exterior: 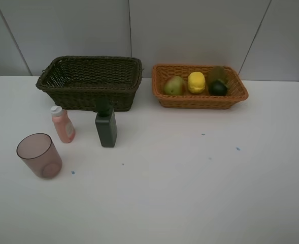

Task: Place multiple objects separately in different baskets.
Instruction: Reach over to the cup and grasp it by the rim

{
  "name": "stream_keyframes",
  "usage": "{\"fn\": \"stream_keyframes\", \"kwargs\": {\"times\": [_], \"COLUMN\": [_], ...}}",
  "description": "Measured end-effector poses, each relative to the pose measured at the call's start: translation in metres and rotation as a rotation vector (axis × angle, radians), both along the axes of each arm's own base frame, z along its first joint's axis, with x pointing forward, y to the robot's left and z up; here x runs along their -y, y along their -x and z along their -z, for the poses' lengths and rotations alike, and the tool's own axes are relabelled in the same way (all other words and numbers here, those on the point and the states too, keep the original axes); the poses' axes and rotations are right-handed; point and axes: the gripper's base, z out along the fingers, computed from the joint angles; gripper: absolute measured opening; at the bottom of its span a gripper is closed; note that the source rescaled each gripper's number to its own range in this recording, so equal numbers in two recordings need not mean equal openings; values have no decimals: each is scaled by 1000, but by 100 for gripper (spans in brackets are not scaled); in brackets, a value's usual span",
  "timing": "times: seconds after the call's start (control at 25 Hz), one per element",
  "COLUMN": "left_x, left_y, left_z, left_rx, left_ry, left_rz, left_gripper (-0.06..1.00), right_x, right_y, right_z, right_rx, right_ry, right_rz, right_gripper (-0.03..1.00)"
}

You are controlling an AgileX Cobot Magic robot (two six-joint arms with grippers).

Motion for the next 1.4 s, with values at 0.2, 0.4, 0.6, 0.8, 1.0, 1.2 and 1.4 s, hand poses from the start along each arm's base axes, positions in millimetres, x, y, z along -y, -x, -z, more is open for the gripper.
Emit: {"fn": "stream_keyframes", "kwargs": {"times": [0.2, 0.4, 0.6, 0.8, 1.0, 1.2, 1.4], "left_x": [0, 0, 0, 0, 0, 0, -1], "left_y": [0, 0, 0, 0, 0, 0, 0], "left_z": [0, 0, 0, 0, 0, 0, 0], "left_rx": [0, 0, 0, 0, 0, 0, 2], "left_ry": [0, 0, 0, 0, 0, -2, -14], "left_rz": [0, 0, 0, 0, 0, -1, -10], "left_gripper": [100, 100, 100, 100, 100, 100, 100], "right_x": [0, 0, 0, 0, 0, 0, 0], "right_y": [0, 0, 0, 0, 0, 0, 0], "right_z": [0, 0, 0, 0, 0, 0, 0], "right_rx": [0, 0, 0, 0, 0, 0, 0], "right_ry": [0, 0, 0, 0, 0, 0, 0], "right_rz": [0, 0, 0, 0, 0, 0, 0], "right_gripper": [99, 99, 99, 99, 99, 99, 99]}}
